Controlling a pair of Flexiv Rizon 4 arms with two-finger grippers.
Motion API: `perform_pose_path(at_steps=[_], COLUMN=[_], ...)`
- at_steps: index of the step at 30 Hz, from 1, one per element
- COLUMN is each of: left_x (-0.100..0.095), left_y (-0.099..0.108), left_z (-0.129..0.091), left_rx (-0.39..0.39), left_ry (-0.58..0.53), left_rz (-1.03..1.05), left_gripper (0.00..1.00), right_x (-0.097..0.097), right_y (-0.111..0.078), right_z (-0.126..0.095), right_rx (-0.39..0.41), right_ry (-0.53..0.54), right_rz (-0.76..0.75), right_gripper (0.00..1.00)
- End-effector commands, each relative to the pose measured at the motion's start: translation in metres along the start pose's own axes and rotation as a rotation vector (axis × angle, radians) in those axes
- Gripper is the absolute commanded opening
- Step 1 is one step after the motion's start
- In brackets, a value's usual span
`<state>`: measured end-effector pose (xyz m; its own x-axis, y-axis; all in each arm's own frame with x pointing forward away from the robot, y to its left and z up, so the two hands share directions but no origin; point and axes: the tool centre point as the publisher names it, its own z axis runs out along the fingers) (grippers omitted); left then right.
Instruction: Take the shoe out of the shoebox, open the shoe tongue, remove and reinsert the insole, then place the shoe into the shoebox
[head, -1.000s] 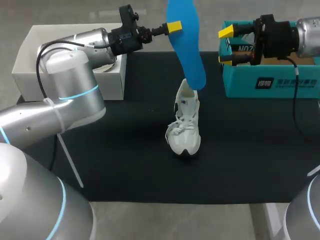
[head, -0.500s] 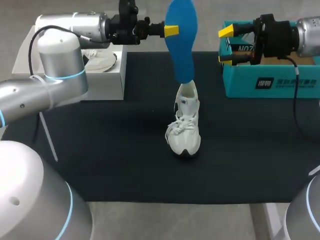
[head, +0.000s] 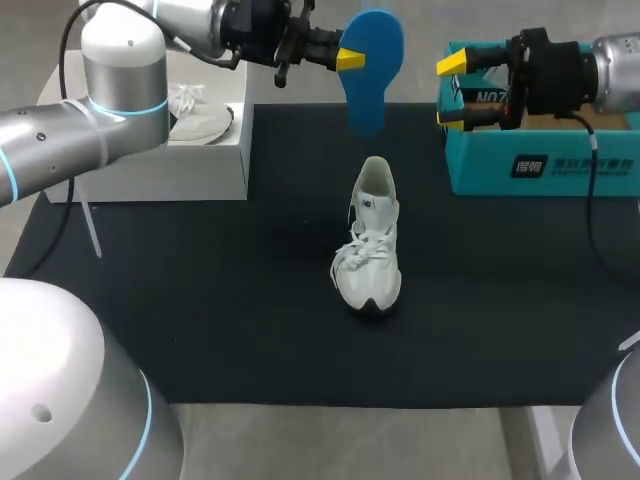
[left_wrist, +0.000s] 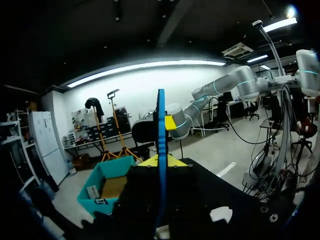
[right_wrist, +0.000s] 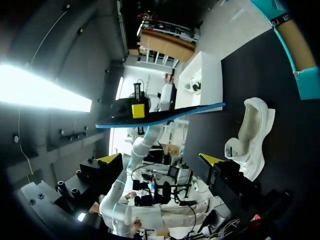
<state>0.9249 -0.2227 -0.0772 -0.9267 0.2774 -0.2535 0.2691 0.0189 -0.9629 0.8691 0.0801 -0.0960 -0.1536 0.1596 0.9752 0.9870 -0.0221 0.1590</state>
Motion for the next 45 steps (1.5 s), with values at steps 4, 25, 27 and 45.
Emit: perform_pose_path(at_steps=[4,25,27,45], left_x=[-0.0026,-0.0078,-0.0082,-0.0056], left_y=[-0.0009,0.0045,0.0035,0.0026], left_z=[-0.0018,0.0004,0.0011,0.0048], left_rx=[-0.086,-0.147,-0.151,-0.144], left_ry=[-0.104,-0.070,-0.055,-0.068], left_rz=[0.660,1.113,1.257,1.314], left_gripper=[0.00,0.00,0.00,0.00], right_x=[-0.0003,-0.0003,-0.0003,-0.0003], right_y=[-0.0002,-0.0002,-0.0002,-0.0002], right_z=[0.0010,0.0010,0.0010,0.0010], right_rx=[-0.002,-0.002,-0.002,-0.002], right_ry=[-0.001,-0.001,-0.001,-0.001], right_rz=[0.000,0.000,0.000,0.000], right_gripper=[1.00,1.00,1.00,1.00])
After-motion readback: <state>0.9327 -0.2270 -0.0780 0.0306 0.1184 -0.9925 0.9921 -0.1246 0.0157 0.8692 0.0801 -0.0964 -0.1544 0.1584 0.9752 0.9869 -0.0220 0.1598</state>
